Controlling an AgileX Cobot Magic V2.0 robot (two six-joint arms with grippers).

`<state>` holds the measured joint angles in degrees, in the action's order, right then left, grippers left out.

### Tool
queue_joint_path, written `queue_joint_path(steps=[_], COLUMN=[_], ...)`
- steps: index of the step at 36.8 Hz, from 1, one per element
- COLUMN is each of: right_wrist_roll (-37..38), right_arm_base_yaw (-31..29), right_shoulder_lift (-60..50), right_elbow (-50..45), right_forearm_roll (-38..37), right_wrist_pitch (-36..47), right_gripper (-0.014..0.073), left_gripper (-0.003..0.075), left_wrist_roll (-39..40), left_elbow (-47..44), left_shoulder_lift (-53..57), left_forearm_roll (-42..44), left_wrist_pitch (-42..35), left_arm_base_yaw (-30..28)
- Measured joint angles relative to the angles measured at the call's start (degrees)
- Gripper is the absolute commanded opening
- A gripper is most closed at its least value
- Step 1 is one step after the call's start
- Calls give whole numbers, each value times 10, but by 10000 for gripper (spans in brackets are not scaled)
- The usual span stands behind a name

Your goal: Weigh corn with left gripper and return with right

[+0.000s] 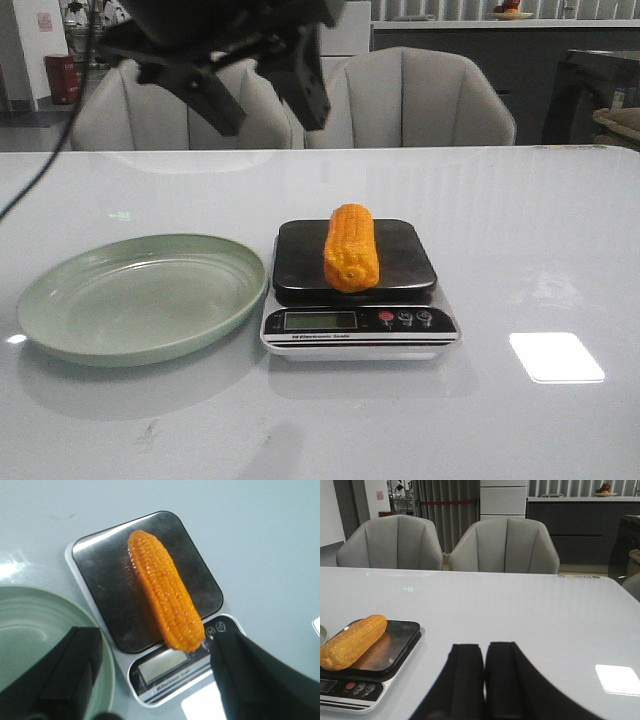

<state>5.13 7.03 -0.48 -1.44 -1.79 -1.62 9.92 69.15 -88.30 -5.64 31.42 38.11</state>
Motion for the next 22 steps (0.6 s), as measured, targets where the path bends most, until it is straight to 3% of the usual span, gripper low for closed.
queue_joint_path(steps=[22], right_wrist_roll=[0], right_arm_base_yaw=[0], right_shoulder_lift=[0], right_elbow=[0], right_forearm_roll=[0], right_wrist_pitch=[0], right_gripper=[175], left_gripper=[463], left_wrist_roll=[0], left_elbow=[-313], left_shoulder_lift=[543], left_forearm_roll=[44], left_wrist_pitch=[7], left_arm_base_yaw=[0])
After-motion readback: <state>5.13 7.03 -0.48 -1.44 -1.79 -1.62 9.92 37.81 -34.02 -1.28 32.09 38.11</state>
